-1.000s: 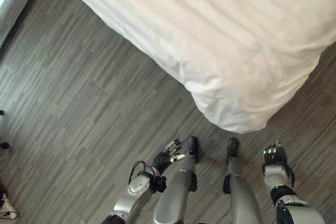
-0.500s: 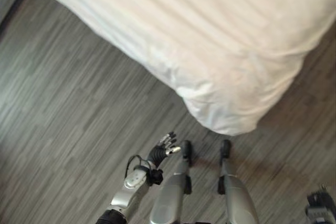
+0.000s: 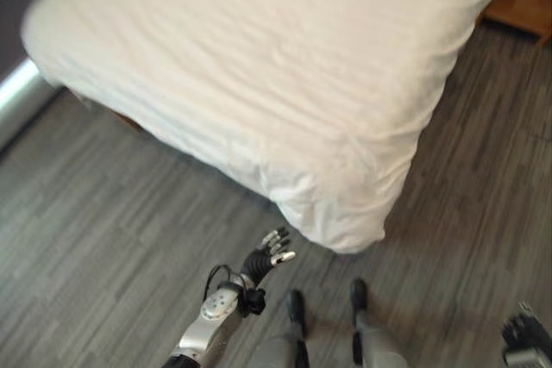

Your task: Making the bed.

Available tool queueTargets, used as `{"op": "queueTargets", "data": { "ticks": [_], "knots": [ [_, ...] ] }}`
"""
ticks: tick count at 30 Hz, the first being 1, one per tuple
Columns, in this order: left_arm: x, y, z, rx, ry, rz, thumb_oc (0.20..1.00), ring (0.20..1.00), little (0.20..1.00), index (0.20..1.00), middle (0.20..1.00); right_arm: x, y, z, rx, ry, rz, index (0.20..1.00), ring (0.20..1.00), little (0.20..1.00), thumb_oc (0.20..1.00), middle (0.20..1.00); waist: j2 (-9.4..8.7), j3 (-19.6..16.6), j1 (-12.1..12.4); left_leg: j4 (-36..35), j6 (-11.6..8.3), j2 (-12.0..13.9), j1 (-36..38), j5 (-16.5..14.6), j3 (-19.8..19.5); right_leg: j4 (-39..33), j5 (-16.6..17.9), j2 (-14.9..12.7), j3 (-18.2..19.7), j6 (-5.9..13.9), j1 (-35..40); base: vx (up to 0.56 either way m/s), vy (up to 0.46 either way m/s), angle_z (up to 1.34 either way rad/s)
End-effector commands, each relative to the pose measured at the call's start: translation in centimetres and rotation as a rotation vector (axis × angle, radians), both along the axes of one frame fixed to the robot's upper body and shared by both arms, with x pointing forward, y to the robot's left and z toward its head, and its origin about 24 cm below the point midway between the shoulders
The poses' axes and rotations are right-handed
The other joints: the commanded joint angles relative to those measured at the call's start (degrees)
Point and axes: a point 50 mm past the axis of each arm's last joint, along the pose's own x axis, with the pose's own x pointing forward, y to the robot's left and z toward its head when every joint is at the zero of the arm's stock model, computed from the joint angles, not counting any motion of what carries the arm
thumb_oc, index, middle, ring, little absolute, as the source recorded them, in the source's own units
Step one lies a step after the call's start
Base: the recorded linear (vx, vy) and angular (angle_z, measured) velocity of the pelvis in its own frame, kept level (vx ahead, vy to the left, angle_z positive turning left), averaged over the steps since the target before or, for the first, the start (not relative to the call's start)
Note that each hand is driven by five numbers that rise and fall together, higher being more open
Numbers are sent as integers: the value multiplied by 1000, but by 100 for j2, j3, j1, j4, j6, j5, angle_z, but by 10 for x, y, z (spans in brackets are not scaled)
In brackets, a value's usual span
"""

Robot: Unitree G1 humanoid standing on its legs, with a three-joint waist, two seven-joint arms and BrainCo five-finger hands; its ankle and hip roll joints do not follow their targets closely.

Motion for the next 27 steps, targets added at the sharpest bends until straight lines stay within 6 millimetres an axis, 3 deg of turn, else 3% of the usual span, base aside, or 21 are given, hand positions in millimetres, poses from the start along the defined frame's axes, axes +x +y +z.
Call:
{"op": "queueTargets", "data": {
  "ticks": [1,3,5,6,7,8,9,11,14,15,17,19,20,21,22,23,24,26,27],
  "knots": [
    [-1,8,1,-50,-20,68,1000,1000,1000,1000,1000,10,27,23,-138,-103,288,1000,1000,1000,1000,1000,-313,-275,58,74,77,-154,276,-102,-125,102,33,88,-136,255,234,29,56,-7],
    [-6,12,-5,-59,12,107,1000,1000,1000,1000,1000,6,52,40,-195,-181,443,1000,1000,1000,1000,1000,-326,-256,-97,74,95,-96,300,-108,154,485,138,69,-54,355,144,-70,36,-24],
    [-2,10,-5,-40,10,101,1000,1000,1000,1000,1000,6,60,44,-196,-210,466,1000,1000,1000,1000,1000,-304,-194,-179,74,95,-17,230,-55,221,790,79,92,85,406,-63,-174,-45,-56],
    [9,13,3,20,-42,81,1000,1000,1000,1000,1000,8,71,44,-195,-216,493,1000,1000,1000,1000,1000,-249,-128,-157,74,78,163,215,-21,401,951,-109,-97,-345,393,-104,-197,-73,-63],
    [9,13,3,20,-42,81,1000,1000,1000,1000,1000,8,71,44,-195,-216,493,1000,1000,1000,1000,1000,-251,-136,-158,74,77,163,199,-10,401,947,-97,-97,-345,390,-119,-184,-103,-83],
    [12,16,8,31,-68,90,1000,1000,1000,1000,1000,12,76,46,-204,-227,504,1000,1000,1000,1000,1000,-198,-117,-68,74,59,304,205,20,530,1092,-223,-347,-772,367,-25,-137,-99,-106],
    [14,20,11,20,-81,118,1000,1000,1000,1000,1000,16,82,46,-190,-239,510,1000,1000,1000,1000,1000,-182,-97,-17,74,48,385,221,47,578,1241,-307,-505,-914,337,75,-211,-155,-105],
    [16,27,14,-22,-91,181,1000,1000,1000,1000,1000,25,95,48,-174,-268,530,1000,1000,1000,1000,1000,-262,-142,91,74,17,498,228,123,743,1360,-162,-778,-924,389,282,-226,-203,-77],
    [11,37,11,-48,-73,264,1000,1000,1000,1000,1000,49,114,62,-163,-352,559,1000,1000,1000,1000,1000,-412,-304,347,74,-71,673,280,248,1163,1220,61,-1190,-1328,561,725,-239,-279,-89],
    [7,40,8,-46,-66,297,1000,1000,1000,1000,1000,60,123,72,-147,-410,568,1000,1000,1000,1000,1000,-475,-367,448,74,-143,799,243,312,1358,884,17,-1138,-1506,615,903,-249,-368,-98],
    [1,48,2,-40,-35,355,1000,1000,1000,1000,1000,58,134,76,-94,-457,595,1000,1000,1000,1000,1000,-532,-381,471,74,-357,1057,144,653,1459,292,-216,-778,-1404,523,998,-222,-460,-84],
    [-5,48,-5,-53,-6,386,1000,1000,1000,1000,1000,55,134,82,-135,-467,652,1000,1000,1000,1000,1000,-544,-369,430,78,-507,1307,169,951,1383,143,-388,-474,-1308,369,1107,-154,-514,-42],
    [-8,40,-9,-119,7,427,1000,1000,1000,1000,1000,57,132,85,-211,-455,706,1000,1000,1000,1000,1000,-598,-229,603,816,-523,1123,-14,1003,450,102,-386,-379,-1161,255,1120,-108,-358,-13],
    [-8,40,-9,-119,6,427,1000,1000,1000,1000,1000,57,132,86,-211,-455,706,1000,1000,1000,1000,1000,-592,-239,596,832,-522,1128,-41,1001,439,102,-380,-374,-1168,252,1106,-150,-315,-50],
    [-8,36,-8,-161,0,446,1000,1000,1000,1000,1000,59,135,84,-218,-444,731,1000,1000,1000,1000,1000,-653,-187,732,1071,-480,849,-25,843,-323,102,-311,-349,-971,230,1035,-82,-207,-95],
    [-11,33,-9,-173,6,446,1000,1000,1000,1000,1000,61,138,80,-206,-428,744,1000,1000,1000,1000,1000,-700,-173,825,1217,-410,604,35,634,-715,102,-267,-308,-722,207,981,-110,-302,-121],
    [-13,33,-9,-164,5,433,1000,1000,1000,1000,1000,60,139,75,-182,-412,739,1000,1000,1000,1000,1000,-739,-174,837,1363,-350,459,65,476,-771,102,-252,-255,-549,187,947,-73,-257,-140],
    [-13,33,-6,-160,-7,407,1000,1000,1000,1000,1000,54,134,69,-159,-387,697,1000,1000,1000,1000,1000,-766,-270,698,1445,-135,387,147,189,-286,102,-236,-186,-438,132,948,-47,-204,-129],
    [-12,28,-7,-192,-1,400,1000,1000,1000,1000,1000,51,131,70,-220,-365,710,1000,1000,1000,1000,1000,-708,-360,654,1290,-14,148,222,19,-172,102,-260,-96,-406,102,942,-13,-110,-56]
  ]
}}
